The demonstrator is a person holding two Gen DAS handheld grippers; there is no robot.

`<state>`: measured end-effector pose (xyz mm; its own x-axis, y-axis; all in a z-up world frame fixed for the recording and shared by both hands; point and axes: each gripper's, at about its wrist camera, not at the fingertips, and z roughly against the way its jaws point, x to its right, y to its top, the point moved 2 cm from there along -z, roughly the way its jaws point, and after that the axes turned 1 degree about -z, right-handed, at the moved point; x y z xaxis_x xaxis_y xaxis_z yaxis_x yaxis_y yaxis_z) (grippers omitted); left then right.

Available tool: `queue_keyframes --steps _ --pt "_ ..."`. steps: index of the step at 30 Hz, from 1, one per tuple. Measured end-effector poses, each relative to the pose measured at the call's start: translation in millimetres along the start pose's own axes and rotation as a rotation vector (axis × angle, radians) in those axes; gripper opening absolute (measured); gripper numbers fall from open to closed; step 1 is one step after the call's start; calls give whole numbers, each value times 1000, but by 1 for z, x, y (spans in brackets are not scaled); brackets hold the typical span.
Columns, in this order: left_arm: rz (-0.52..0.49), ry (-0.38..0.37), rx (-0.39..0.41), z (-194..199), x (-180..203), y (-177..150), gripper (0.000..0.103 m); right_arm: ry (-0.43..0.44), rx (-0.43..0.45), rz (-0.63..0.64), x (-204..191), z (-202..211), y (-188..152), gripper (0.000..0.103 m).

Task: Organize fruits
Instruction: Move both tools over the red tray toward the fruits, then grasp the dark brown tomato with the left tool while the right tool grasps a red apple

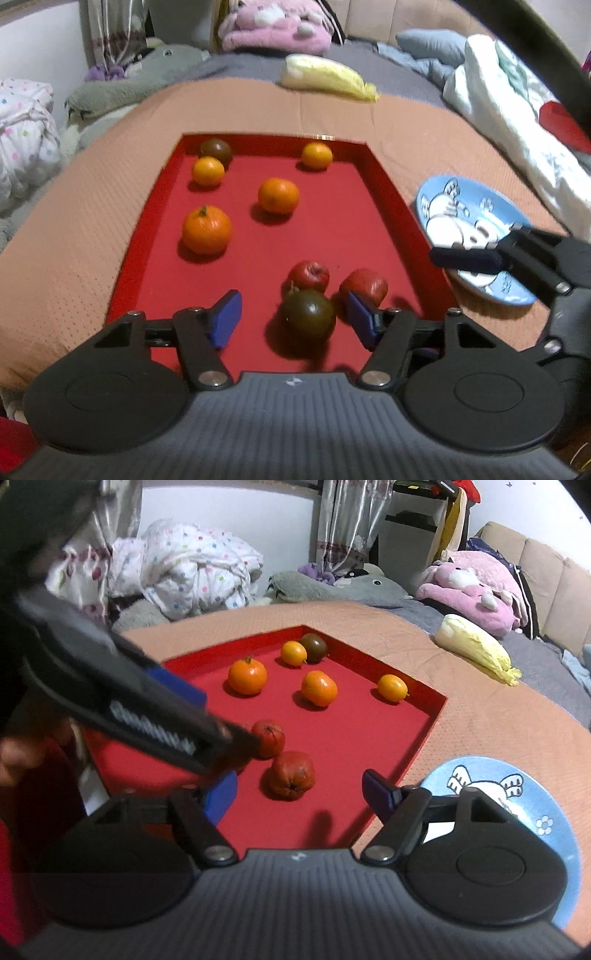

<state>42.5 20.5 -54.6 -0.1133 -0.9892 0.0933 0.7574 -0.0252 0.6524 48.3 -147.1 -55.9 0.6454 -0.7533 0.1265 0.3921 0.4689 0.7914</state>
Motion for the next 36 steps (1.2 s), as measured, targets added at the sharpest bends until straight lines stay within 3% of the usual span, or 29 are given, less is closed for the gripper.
queue_keyframes --steps 7,9,11,18,24,27,32,36 --pt "27 -17 -29 -16 -6 3 58 7 15 -21 -2 -2 0 83" --pt "23 -31 -22 -15 -5 3 47 -9 14 -20 -2 -2 1 84" --pt "18 -39 -13 -13 -2 3 43 -5 5 -34 -1 -3 2 84" --pt "21 -45 -15 -13 -3 3 43 -20 -15 54 -7 -8 6 84" --pt "15 -80 -46 -17 -1 0 43 30 -57 71 -8 -20 7 84" --pt "1 -53 -28 -15 0 0 43 30 -66 57 -7 -21 7 83" --pt "83 5 17 -5 -16 4 42 18 -90 29 -3 -28 9 53" --pt "88 13 12 -4 -18 4 42 9 -105 20 -1 -34 11 48"
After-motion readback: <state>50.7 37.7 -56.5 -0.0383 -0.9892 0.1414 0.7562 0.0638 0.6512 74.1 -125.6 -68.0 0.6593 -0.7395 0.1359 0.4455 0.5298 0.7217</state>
